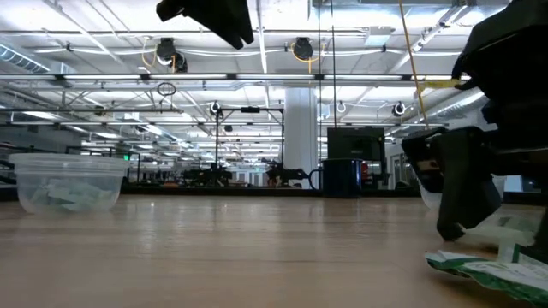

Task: Pick and place items into bin
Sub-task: Put the stevia packet into the right transparent bin

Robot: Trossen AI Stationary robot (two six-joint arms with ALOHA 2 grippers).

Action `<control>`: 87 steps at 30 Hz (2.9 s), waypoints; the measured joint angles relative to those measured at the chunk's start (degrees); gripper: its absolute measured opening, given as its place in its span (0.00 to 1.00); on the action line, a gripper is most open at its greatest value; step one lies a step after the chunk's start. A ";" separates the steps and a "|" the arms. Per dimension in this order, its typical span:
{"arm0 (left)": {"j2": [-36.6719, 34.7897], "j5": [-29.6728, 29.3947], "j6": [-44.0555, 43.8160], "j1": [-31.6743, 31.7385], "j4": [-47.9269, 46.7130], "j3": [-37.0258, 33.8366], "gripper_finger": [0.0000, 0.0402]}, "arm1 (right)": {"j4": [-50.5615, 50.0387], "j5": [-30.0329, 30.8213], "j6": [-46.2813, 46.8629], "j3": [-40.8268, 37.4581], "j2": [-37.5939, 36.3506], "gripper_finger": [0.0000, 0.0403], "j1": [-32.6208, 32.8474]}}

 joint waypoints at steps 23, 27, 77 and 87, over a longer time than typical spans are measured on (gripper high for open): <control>0.00 1.51 -0.31 0.00 0.09 -0.02 0.23 | -9.77 -0.60 6.49 -1.34 -7.65 0.02 -1.32; 0.00 1.51 -0.30 0.00 0.09 -0.02 0.23 | -24.26 1.70 6.30 -1.32 -19.31 0.04 -1.88; 0.11 7.18 16.81 -0.35 5.04 -0.84 0.23 | -42.61 13.81 16.56 -19.51 -61.46 0.32 -15.65; 0.22 18.23 33.13 -6.45 31.52 -10.64 0.23 | -41.94 11.50 10.34 -14.40 -61.46 0.32 -15.65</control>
